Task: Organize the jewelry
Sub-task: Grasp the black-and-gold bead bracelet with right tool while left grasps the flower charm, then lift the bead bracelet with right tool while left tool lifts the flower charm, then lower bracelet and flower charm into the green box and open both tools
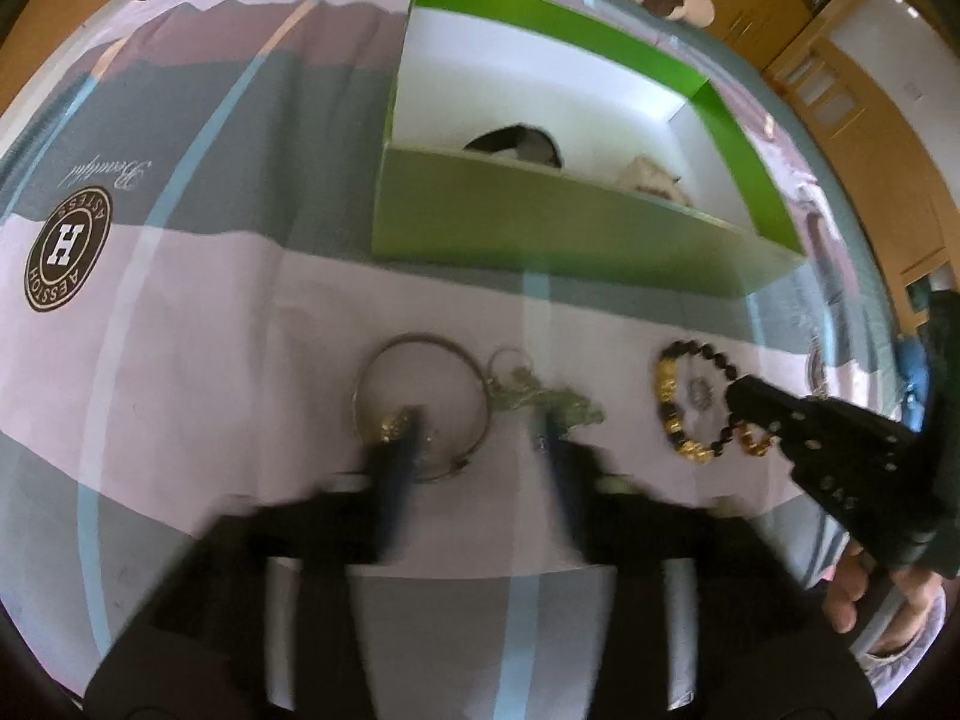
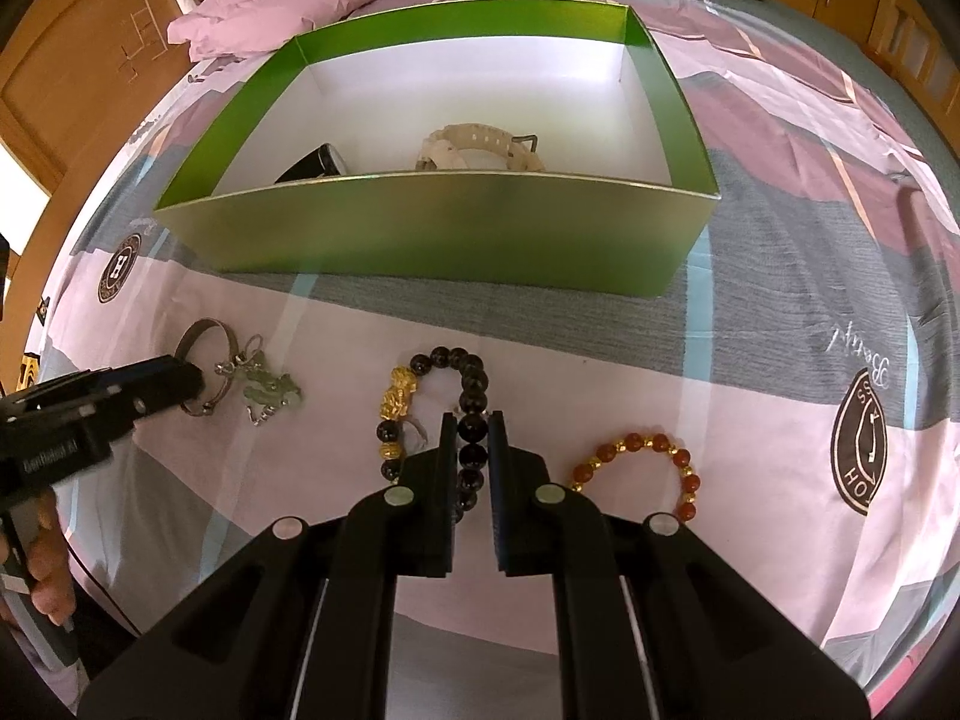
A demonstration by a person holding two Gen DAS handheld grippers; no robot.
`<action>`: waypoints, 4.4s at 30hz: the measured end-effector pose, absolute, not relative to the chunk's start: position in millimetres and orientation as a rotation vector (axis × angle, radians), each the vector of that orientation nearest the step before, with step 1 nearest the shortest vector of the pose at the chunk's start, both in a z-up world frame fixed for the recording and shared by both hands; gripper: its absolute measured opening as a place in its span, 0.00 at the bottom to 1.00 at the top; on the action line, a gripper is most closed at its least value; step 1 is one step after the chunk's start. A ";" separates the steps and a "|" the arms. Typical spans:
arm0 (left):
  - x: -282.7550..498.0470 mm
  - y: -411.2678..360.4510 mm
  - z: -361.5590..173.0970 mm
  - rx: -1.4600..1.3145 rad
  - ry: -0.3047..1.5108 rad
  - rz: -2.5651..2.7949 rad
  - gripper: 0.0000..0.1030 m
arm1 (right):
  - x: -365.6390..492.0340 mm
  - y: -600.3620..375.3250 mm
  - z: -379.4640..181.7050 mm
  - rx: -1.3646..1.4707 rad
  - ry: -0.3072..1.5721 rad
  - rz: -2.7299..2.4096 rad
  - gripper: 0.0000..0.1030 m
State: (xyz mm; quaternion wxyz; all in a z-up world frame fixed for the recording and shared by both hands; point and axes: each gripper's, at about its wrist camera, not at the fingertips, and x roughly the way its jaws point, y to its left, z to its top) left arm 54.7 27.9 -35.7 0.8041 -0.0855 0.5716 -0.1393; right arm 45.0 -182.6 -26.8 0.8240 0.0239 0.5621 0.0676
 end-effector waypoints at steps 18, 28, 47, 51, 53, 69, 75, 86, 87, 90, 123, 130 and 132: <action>57.4 39.8 -40.4 -0.168 1.263 -0.232 0.36 | 43.5 -182.7 -28.6 0.041 1.203 0.145 0.09; 57.1 32.3 -43.2 -0.158 1.237 -0.239 0.21 | 41.4 -183.7 -24.7 0.040 1.183 0.155 0.09; 49.8 32.1 -2.2 -0.058 1.027 -0.121 0.21 | 30.8 -207.8 37.3 0.123 0.953 0.146 0.09; 48.2 32.2 1.8 -0.055 1.005 -0.117 0.21 | 26.1 -209.7 53.8 0.120 0.873 0.153 0.09; 48.1 32.0 1.1 -0.049 1.003 -0.111 0.21 | 26.1 -210.6 55.4 0.123 0.866 0.156 0.09; 46.1 30.6 0.5 -0.047 1.004 -0.115 0.21 | 29.3 -203.4 49.7 0.111 0.886 0.168 0.09; 44.7 29.1 0.2 -0.043 1.000 -0.115 0.21 | 30.0 -201.4 48.1 0.106 0.894 0.169 0.09; 43.3 26.6 -0.2 -0.028 0.998 -0.116 0.21 | 31.8 -197.9 42.1 0.094 0.914 0.174 0.09; 43.2 26.5 0.0 -0.026 0.998 -0.117 0.21 | 31.9 -198.0 42.0 0.094 0.914 0.174 0.09; 42.9 26.9 0.0 -0.022 0.996 -0.114 0.21 | 31.9 -197.8 41.8 0.095 0.914 0.175 0.09; 38.5 23.1 6.5 0.018 0.955 -0.108 0.21 | 32.2 -191.6 39.2 0.087 0.917 0.186 0.09; 37.6 22.5 7.6 0.022 0.949 -0.110 0.21 | 31.4 -190.2 39.9 0.088 0.911 0.190 0.09; 37.4 23.1 8.9 0.017 0.943 -0.112 0.21 | 30.8 -191.9 42.5 0.093 0.902 0.195 0.09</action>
